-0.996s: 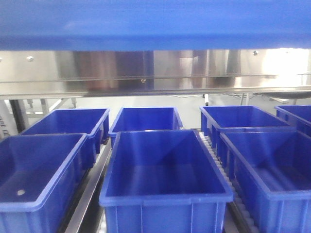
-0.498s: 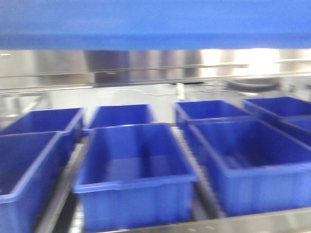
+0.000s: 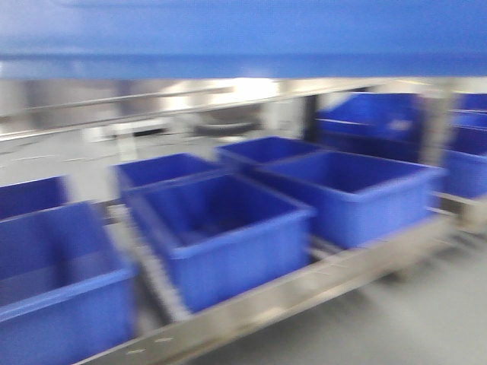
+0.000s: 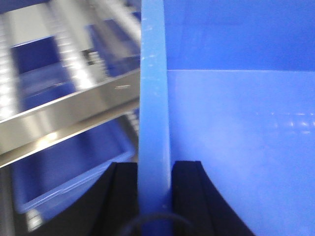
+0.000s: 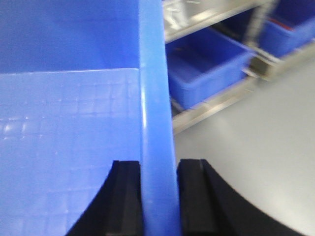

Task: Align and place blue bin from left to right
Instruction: 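Turn the base away from the rack while holding the bin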

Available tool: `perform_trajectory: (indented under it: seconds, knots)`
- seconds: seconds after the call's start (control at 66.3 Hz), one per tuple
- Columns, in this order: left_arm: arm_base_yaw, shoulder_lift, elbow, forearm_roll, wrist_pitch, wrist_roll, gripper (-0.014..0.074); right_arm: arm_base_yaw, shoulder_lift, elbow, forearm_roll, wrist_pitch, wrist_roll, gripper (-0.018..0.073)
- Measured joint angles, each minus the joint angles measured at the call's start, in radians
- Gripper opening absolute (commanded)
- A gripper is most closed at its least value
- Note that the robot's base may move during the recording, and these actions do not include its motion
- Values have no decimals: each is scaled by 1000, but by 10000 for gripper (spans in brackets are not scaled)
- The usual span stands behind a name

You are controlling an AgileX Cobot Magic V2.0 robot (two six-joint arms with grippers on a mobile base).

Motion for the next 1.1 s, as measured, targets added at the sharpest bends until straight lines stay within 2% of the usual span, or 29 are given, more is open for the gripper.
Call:
perform_trajectory:
  seconds: [1.102]
  knots:
    - [0,2,0,0,0,0,-111,0,0,0,-2,0,0,-83]
